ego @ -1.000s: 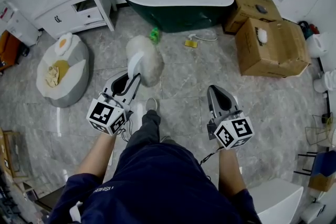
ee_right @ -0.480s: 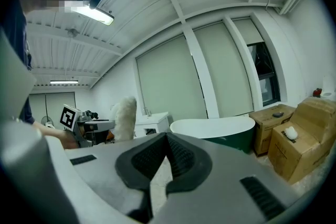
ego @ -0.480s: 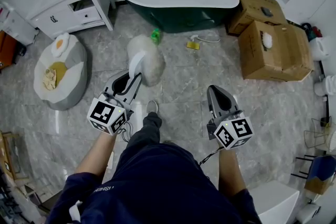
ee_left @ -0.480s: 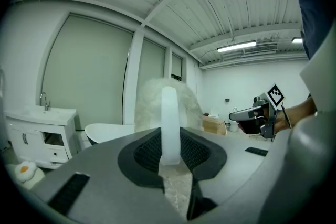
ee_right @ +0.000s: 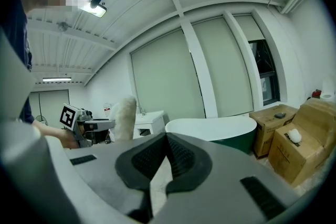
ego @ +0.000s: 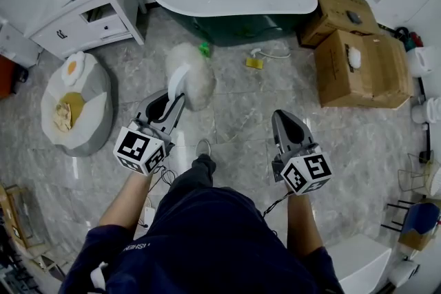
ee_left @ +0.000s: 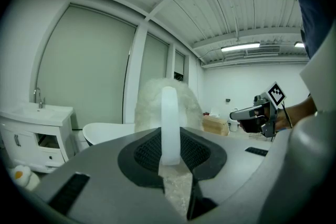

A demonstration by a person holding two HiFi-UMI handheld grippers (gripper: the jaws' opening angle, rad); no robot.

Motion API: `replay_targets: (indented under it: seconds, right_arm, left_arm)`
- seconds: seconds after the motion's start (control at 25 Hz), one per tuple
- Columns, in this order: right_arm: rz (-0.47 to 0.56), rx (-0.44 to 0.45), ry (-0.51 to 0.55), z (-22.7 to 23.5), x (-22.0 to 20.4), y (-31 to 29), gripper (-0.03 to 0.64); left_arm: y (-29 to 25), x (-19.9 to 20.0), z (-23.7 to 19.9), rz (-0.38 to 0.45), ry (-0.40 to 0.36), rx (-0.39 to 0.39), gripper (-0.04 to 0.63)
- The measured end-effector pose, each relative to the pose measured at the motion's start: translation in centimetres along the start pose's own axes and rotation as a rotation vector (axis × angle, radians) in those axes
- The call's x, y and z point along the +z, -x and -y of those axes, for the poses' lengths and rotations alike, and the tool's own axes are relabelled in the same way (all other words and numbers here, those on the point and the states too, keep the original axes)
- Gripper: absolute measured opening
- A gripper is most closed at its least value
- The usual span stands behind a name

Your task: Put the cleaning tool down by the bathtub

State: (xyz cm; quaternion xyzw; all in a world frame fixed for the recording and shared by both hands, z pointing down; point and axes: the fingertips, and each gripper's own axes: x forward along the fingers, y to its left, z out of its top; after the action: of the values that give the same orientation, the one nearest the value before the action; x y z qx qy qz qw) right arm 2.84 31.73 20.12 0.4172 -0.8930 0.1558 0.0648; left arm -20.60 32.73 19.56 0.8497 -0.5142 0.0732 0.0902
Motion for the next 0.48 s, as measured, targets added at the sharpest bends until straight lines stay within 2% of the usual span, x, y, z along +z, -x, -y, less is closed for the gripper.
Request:
replay_targets:
  seconds: [0.24,0.48]
  right_arm:
    - [0.003,-0.019,-0.003,0.2,2.1,-5.7,0.005]
    - [0.005,-0.038,-0.001,0.7,3.6,-9.6,0.005]
  left_arm:
    - [-3.3,1.1,-5.3,-0.004,0.005,-0.02,0.095]
    - [-6.0,2.3,-8.6,0.006,-0.002,-0.048,0.095]
